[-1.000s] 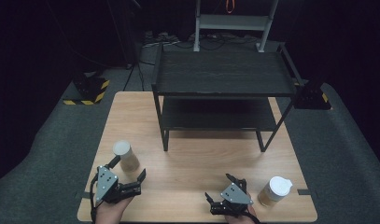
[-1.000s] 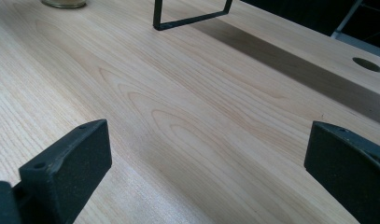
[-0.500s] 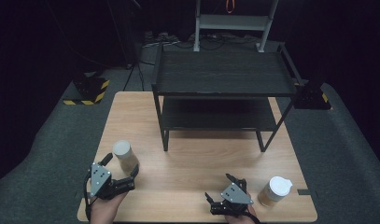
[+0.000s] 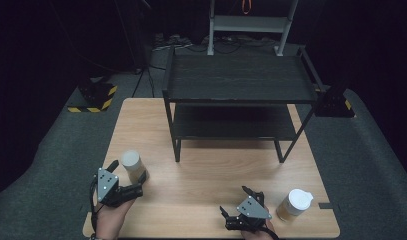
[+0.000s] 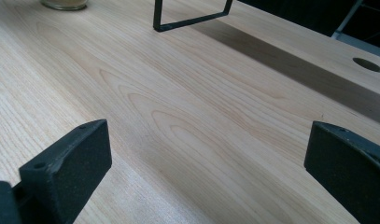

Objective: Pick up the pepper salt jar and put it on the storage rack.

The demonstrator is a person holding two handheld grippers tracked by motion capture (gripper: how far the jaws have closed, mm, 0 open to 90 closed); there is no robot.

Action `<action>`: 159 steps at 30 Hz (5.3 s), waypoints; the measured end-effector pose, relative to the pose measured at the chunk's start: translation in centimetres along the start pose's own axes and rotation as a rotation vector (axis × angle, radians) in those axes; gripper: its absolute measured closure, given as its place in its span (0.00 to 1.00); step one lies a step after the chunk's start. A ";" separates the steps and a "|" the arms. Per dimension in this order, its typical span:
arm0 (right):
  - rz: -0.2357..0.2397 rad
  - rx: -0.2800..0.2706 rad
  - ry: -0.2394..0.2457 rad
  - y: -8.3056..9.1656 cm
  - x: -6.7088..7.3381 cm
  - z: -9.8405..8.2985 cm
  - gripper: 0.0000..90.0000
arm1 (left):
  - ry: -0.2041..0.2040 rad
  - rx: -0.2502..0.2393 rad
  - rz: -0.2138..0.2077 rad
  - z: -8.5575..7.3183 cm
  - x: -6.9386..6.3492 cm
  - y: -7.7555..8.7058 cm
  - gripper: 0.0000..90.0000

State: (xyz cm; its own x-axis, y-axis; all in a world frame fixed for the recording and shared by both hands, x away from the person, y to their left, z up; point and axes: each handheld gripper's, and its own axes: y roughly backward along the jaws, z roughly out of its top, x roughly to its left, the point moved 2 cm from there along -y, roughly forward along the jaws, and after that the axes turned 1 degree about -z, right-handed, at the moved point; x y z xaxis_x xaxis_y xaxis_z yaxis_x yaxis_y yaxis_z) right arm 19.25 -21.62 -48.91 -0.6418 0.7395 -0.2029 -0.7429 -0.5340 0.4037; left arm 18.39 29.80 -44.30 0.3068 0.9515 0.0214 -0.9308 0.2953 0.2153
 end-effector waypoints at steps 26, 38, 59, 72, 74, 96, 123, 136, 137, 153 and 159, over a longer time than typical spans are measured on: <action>0.000 -0.005 -0.008 0.0 -0.1 -0.1 0.00 | 0.045 0.057 0.011 -1.0 2.1 -3.1 0.00; -0.008 0.016 -0.006 -0.1 0.1 0.2 0.00 | 0.070 0.060 -0.005 -2.0 2.7 -3.9 0.11; -0.004 0.026 -0.026 -0.2 -0.2 0.3 0.00 | 0.053 0.031 0.000 -3.3 2.2 -3.8 0.38; -0.005 0.026 -0.020 -0.2 -0.1 0.3 0.00 | 0.047 -0.003 -0.074 -1.3 1.3 -2.7 0.38; -0.005 0.025 -0.017 -0.2 -0.1 0.3 0.00 | 0.037 -0.015 -0.076 -1.0 0.8 -2.5 0.38; -0.004 0.022 -0.020 -0.1 -0.2 0.3 0.00 | 0.000 -0.101 -0.211 3.9 -2.3 -2.0 0.38; 0.002 0.014 -0.032 0.0 -0.3 0.1 0.00 | -0.017 -0.175 -0.365 9.6 -5.1 -3.0 0.38; 0.002 0.012 -0.037 0.0 -0.4 0.1 0.00 | -0.041 -0.198 -0.379 12.2 -5.7 -3.3 0.38; 0.002 0.011 -0.038 0.0 -0.4 0.1 0.00 | -0.037 -0.200 -0.380 12.6 -5.7 -3.4 0.38; 0.004 0.007 -0.048 0.0 -0.6 0.0 0.00 | -0.015 -0.239 -0.402 16.8 -5.8 -4.5 0.38; 0.005 0.005 -0.054 0.0 -0.6 0.0 0.00 | -0.029 -0.256 -0.396 18.4 -5.9 -4.6 0.38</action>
State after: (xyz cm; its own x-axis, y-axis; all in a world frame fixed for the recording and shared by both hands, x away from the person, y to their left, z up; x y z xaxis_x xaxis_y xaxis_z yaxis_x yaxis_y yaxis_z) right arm 19.62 -22.11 -48.81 -0.6339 0.7582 -0.1524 -0.7389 -0.5357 0.4087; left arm 24.48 21.21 -27.42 0.6498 0.7599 0.0141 -0.7592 0.6499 -0.0347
